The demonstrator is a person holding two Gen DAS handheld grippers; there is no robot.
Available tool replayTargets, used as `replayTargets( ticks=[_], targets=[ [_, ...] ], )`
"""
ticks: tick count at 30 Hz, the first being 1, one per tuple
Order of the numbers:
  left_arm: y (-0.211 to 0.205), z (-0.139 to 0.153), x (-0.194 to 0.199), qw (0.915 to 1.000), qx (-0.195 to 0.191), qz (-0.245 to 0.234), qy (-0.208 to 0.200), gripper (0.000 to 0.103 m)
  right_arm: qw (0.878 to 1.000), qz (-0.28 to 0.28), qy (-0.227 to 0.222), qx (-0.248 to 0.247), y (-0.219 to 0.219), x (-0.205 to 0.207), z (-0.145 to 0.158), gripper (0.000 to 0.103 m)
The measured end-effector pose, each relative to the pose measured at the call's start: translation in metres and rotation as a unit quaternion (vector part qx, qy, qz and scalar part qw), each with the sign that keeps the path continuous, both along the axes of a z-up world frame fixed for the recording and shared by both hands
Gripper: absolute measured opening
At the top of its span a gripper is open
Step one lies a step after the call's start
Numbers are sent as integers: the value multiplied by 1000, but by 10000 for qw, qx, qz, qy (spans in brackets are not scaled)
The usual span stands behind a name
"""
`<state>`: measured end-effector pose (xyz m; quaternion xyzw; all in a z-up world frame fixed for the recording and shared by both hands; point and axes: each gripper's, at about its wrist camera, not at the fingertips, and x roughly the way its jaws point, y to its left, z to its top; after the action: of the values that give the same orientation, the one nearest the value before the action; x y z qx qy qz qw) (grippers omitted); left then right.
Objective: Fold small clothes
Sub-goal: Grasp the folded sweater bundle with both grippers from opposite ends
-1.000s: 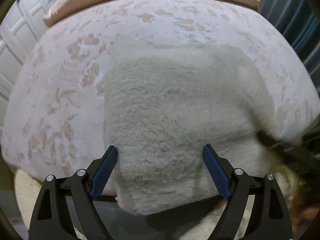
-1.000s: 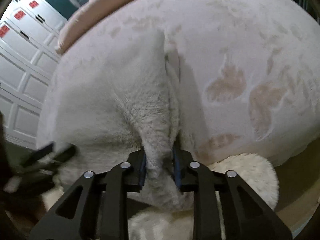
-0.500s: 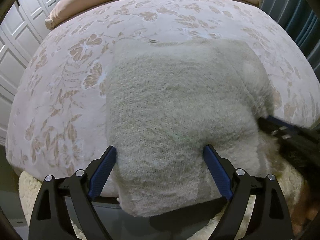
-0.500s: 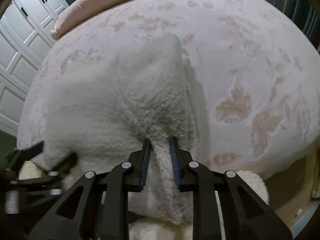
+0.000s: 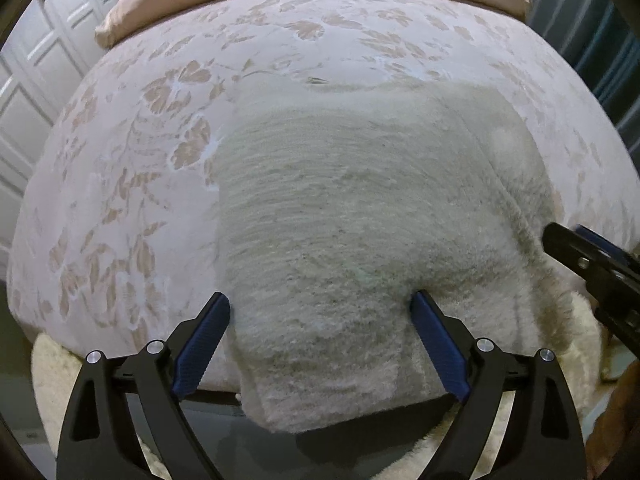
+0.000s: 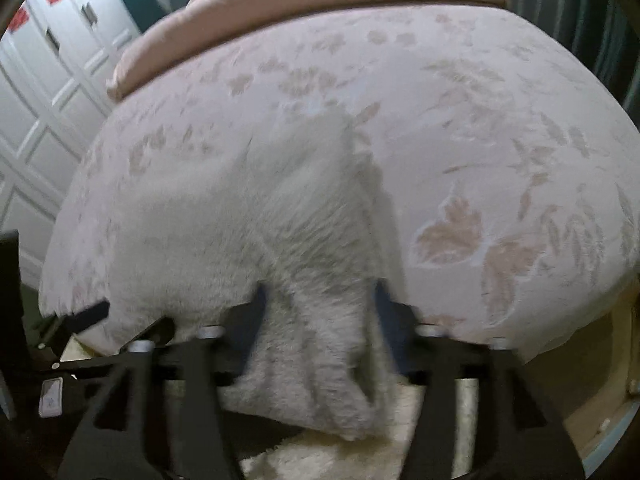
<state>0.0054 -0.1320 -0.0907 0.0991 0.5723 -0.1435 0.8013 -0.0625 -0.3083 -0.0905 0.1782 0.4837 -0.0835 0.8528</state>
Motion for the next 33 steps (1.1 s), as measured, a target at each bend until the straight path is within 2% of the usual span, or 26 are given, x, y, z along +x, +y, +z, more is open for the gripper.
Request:
replayTargets(
  ticks=[1,5,7,12,14,18,27,33],
  targets=[
    [5,1,2,9999,-68,115,59,89,10000,-72,-23,63,-5,-2,-2,72],
    [17,4,7,9990,-195,359,165,89,9984,-164,210,490,-18,0,-21,74],
    [24,3,11,9984,-297,430,199,89,9957,-140,287,867,-20,1,-34,77],
    [32,-14,26,9940,-759,550,569,93,9932,-56,449,1072,-15,8,-59,87],
    [32,-23,32,9925,-837,580,680,98,9924,-51,420,1156,-14,10,-65,90],
    [27,-33,37,9908,-963,596,740,98,9885,-46,342,1469,-19,13,-75,96],
    [10,-42,46,9931,-875,521,578,98,9870,109,191,1593,-22,23,-82,98],
    [8,-48,51,9920,-1024,485,559,98,9883,216,118,1503,-18,33,-82,98]
  ],
)
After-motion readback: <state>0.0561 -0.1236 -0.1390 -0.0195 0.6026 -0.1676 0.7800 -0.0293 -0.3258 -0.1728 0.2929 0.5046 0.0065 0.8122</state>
